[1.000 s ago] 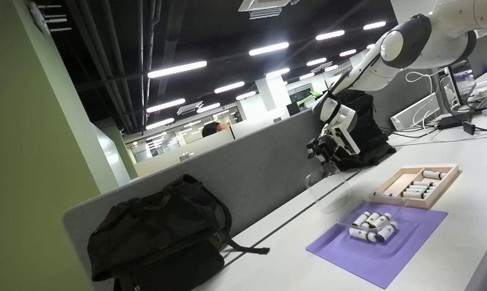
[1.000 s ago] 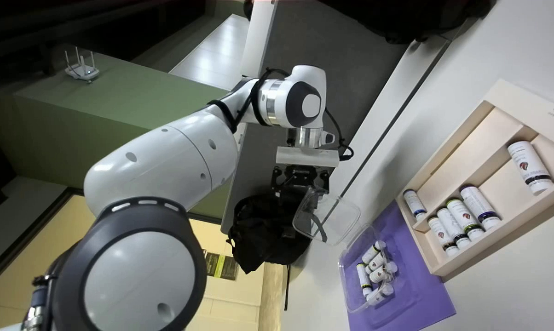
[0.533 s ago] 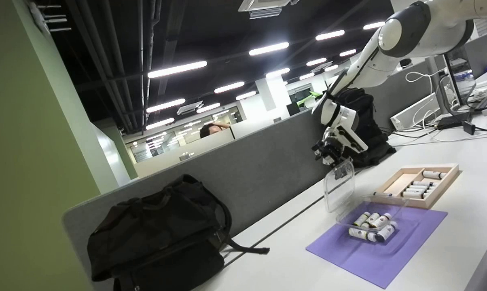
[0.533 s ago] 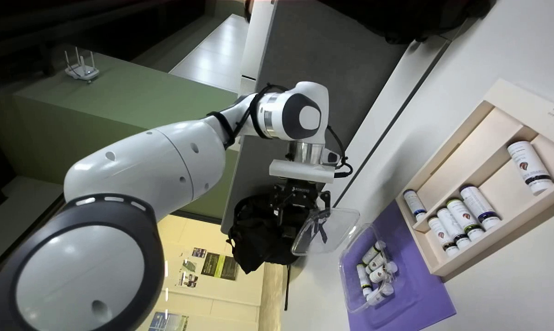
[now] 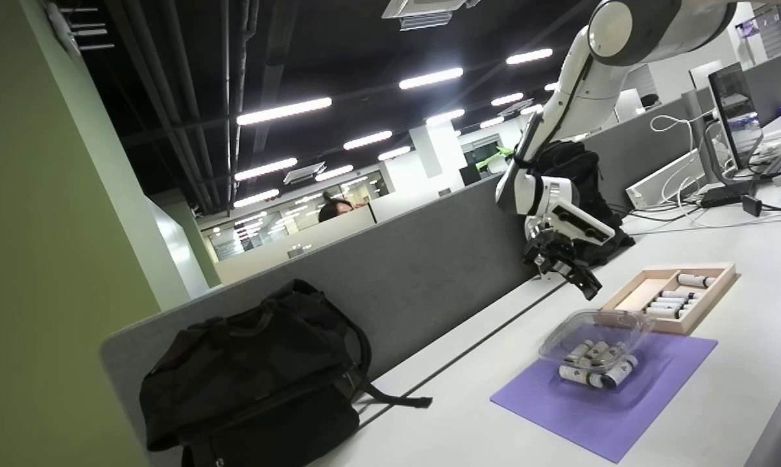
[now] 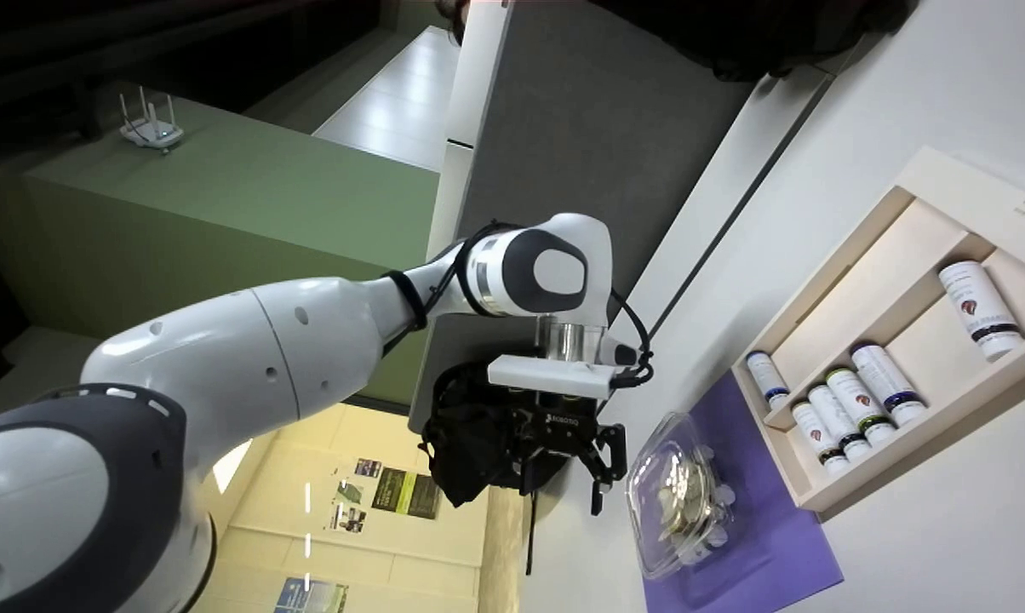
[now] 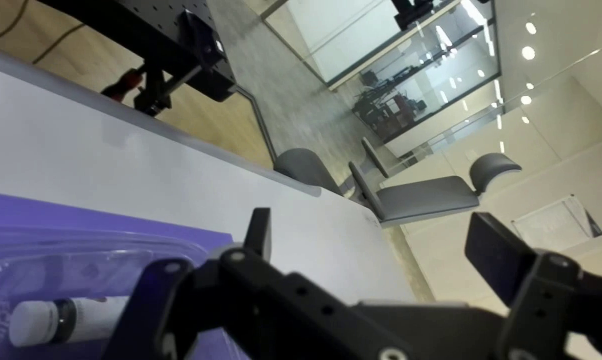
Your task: Take one bottle from the tray, put it in the container, close the lid, then open it
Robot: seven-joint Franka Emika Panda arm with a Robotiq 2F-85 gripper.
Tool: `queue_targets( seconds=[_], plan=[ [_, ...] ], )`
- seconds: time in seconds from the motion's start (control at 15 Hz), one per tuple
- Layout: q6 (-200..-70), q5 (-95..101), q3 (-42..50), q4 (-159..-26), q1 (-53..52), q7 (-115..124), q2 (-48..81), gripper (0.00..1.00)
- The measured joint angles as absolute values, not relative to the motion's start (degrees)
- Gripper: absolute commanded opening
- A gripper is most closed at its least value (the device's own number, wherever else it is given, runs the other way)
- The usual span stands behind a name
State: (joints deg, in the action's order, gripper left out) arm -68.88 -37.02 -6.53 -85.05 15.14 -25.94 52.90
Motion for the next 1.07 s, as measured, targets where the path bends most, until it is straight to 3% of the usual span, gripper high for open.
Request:
queue_targets(
  seconds=[0.6, 1.07],
  plan=[
    [-80.52, -21.48, -4.86, -92.77, 6.45, -27.42, 39.01, 1.0],
    [-91.6, -13.8, -4.15, -93.24, 6.04, -28.68, 29.52, 1.0]
  ],
)
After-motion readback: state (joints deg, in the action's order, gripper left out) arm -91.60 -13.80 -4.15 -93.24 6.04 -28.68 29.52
